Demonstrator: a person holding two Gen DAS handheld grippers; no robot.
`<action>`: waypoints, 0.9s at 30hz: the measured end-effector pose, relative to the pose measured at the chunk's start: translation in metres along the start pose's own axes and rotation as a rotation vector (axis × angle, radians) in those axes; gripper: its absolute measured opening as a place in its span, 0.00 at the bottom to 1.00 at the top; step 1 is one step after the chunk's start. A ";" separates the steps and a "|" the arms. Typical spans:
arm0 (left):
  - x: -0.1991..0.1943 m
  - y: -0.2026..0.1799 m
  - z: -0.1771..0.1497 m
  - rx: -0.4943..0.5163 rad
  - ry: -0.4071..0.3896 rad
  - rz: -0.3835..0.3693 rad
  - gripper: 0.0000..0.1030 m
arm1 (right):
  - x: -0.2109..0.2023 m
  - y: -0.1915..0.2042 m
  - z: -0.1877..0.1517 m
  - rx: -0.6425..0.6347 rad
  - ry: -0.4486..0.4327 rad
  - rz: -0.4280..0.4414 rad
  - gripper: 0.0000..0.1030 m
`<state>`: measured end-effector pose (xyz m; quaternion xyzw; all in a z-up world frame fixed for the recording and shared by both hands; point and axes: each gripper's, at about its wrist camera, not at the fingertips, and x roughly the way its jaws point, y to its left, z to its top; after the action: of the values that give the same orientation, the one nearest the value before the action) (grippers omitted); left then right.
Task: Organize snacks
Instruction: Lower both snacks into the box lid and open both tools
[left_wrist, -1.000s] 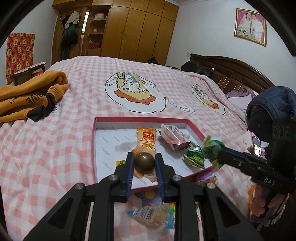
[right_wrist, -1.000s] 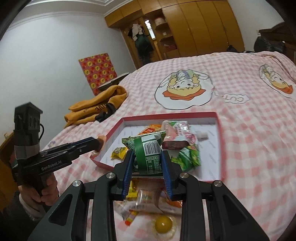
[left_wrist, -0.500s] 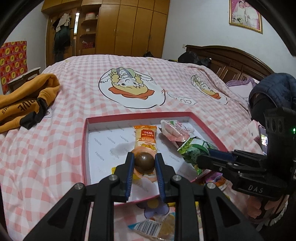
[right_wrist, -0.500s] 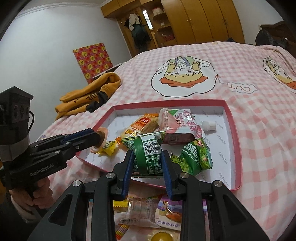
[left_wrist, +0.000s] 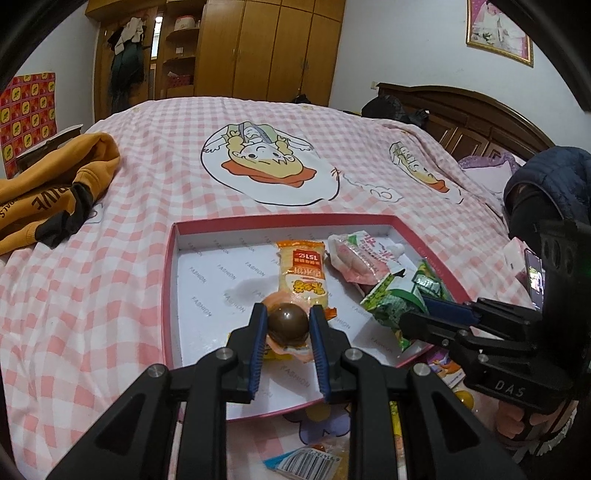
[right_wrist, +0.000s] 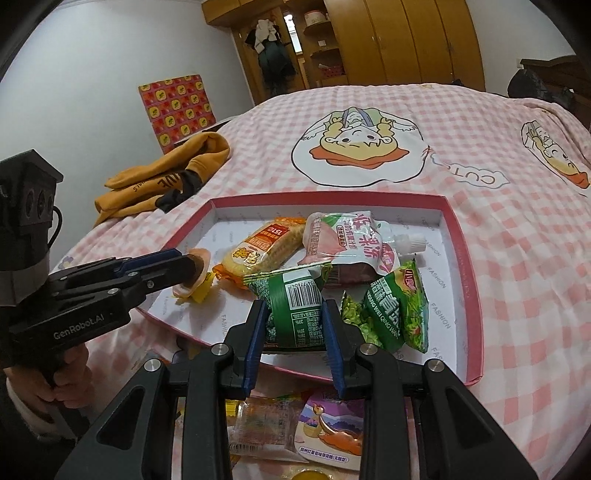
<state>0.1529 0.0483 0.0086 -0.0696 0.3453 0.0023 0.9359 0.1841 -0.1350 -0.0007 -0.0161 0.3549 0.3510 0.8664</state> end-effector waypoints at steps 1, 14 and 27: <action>0.000 0.001 0.000 -0.002 0.000 0.000 0.23 | 0.000 0.000 0.000 0.000 0.000 -0.003 0.31; -0.006 0.002 -0.001 -0.010 -0.007 0.005 0.24 | -0.010 0.001 0.003 0.017 -0.027 -0.006 0.31; -0.018 -0.001 -0.002 0.005 -0.016 0.008 0.44 | -0.021 -0.001 0.003 0.045 -0.039 0.000 0.42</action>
<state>0.1385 0.0480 0.0189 -0.0660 0.3382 0.0058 0.9387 0.1764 -0.1477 0.0147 0.0102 0.3455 0.3432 0.8733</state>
